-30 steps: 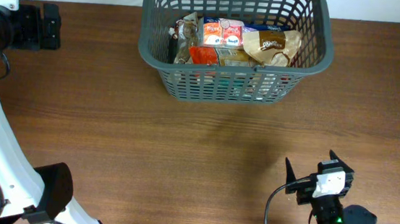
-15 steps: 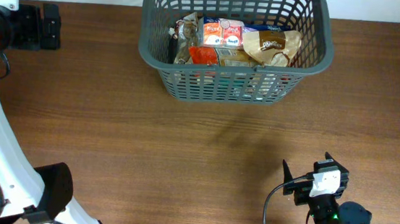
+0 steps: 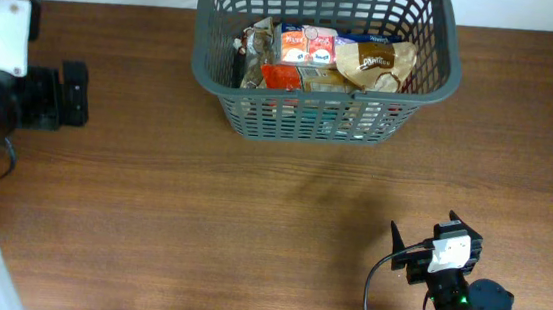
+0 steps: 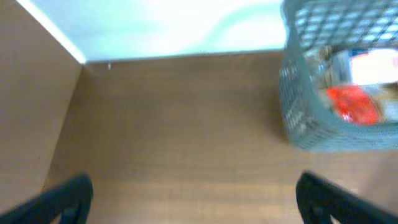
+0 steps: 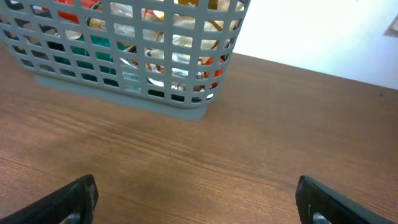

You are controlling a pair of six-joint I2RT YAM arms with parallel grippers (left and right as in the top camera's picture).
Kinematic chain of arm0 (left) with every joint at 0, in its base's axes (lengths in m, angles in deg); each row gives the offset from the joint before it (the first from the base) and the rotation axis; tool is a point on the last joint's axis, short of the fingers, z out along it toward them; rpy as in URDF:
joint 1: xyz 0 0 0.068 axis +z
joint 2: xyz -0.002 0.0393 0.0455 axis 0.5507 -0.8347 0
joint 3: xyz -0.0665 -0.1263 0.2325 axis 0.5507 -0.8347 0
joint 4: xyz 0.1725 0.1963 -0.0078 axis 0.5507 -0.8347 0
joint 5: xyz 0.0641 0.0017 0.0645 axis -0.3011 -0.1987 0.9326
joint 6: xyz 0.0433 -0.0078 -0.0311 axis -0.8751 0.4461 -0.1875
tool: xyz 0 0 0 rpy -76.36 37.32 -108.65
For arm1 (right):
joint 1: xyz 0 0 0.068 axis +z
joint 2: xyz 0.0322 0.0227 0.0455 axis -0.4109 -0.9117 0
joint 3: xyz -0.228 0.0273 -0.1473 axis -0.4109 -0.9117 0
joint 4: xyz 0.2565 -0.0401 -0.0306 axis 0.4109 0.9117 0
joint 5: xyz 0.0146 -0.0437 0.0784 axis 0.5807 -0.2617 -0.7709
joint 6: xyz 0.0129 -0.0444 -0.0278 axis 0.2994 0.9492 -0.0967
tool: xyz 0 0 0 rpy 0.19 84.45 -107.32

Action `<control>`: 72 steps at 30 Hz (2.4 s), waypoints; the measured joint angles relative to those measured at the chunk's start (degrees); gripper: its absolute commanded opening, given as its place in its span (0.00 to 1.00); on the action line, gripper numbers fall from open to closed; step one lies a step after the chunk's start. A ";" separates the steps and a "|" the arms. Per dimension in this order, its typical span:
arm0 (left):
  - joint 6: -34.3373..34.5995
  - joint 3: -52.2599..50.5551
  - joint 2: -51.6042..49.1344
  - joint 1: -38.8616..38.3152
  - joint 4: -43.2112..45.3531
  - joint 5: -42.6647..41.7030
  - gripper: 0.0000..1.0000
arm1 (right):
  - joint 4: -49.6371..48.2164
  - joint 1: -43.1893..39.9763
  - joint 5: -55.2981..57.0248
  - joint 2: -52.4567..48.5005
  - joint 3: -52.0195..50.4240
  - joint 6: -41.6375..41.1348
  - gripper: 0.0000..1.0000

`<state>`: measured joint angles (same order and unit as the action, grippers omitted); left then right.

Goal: Pack container

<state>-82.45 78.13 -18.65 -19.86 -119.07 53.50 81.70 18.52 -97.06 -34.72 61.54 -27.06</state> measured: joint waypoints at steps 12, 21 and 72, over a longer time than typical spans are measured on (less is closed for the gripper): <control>0.15 -68.94 49.29 -10.23 36.61 -1.88 0.99 | -0.13 0.00 0.00 0.15 -0.09 -0.02 0.99; 0.15 -98.92 69.13 -10.23 47.12 -1.90 0.99 | -0.07 0.00 0.00 0.22 -0.09 -0.09 0.99; 0.15 -114.79 79.47 -13.14 49.05 -1.90 0.99 | -0.09 0.00 0.00 0.22 -0.09 -0.15 0.99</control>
<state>-82.30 -36.66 60.82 -32.99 -70.02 51.59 81.61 18.52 -97.06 -34.50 61.45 -27.21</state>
